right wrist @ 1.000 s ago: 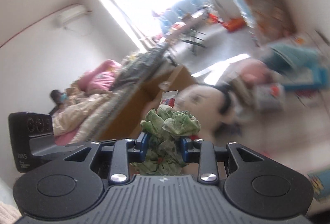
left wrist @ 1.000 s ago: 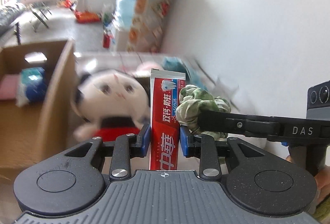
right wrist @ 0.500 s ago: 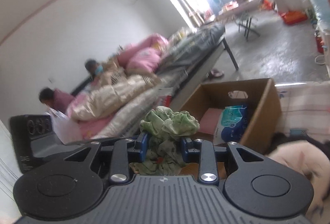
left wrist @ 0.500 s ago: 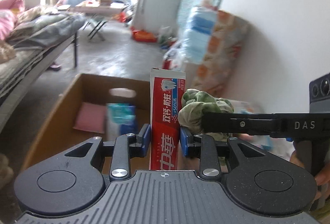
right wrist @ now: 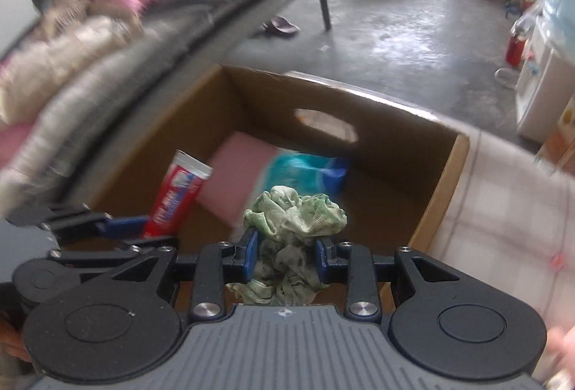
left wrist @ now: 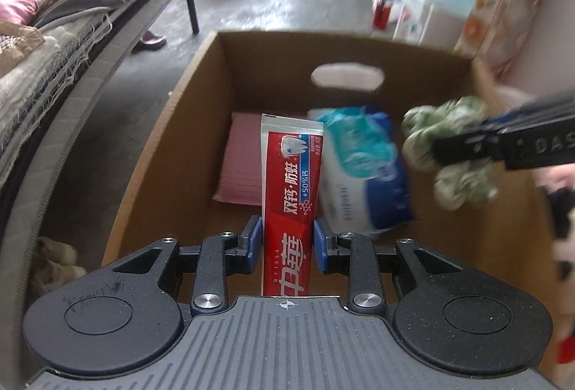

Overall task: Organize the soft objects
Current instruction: 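Carry the toothpaste with the left gripper while the right gripper carries the scrunchie to the box, then open the left gripper to drop the toothpaste while the right gripper releases the scrunchie in the box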

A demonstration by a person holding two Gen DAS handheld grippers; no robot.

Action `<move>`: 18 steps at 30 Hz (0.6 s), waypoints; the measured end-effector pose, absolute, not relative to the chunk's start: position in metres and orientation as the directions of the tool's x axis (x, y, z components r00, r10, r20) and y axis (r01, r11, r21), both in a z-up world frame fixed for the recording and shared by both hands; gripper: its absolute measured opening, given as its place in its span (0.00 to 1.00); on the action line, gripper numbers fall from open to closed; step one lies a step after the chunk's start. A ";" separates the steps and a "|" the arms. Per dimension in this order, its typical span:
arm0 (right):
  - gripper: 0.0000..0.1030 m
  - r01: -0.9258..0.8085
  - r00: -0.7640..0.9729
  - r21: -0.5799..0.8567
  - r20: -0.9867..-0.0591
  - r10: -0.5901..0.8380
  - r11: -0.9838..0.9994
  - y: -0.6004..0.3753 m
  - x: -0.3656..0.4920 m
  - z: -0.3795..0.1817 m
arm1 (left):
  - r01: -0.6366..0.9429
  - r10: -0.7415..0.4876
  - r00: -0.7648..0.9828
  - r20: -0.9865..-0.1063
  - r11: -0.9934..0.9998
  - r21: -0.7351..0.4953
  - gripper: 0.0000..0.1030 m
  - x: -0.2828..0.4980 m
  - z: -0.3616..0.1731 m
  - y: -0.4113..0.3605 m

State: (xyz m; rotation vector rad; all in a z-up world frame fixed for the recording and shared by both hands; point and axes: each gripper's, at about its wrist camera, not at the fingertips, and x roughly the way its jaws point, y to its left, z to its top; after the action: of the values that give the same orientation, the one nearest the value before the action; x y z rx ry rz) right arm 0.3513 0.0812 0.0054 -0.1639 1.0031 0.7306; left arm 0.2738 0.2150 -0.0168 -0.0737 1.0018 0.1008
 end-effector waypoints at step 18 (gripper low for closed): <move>0.33 -0.649 0.354 0.052 -0.862 0.362 0.759 0.099 0.388 -0.011 | -0.025 0.236 0.236 -0.943 0.971 0.237 0.31 0.304 -0.068 0.231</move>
State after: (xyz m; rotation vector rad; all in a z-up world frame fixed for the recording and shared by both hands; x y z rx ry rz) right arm 0.3875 0.0992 -0.0111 -0.3233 1.0148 0.6676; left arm 0.3042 0.2314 -0.0683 0.1861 1.3222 0.1803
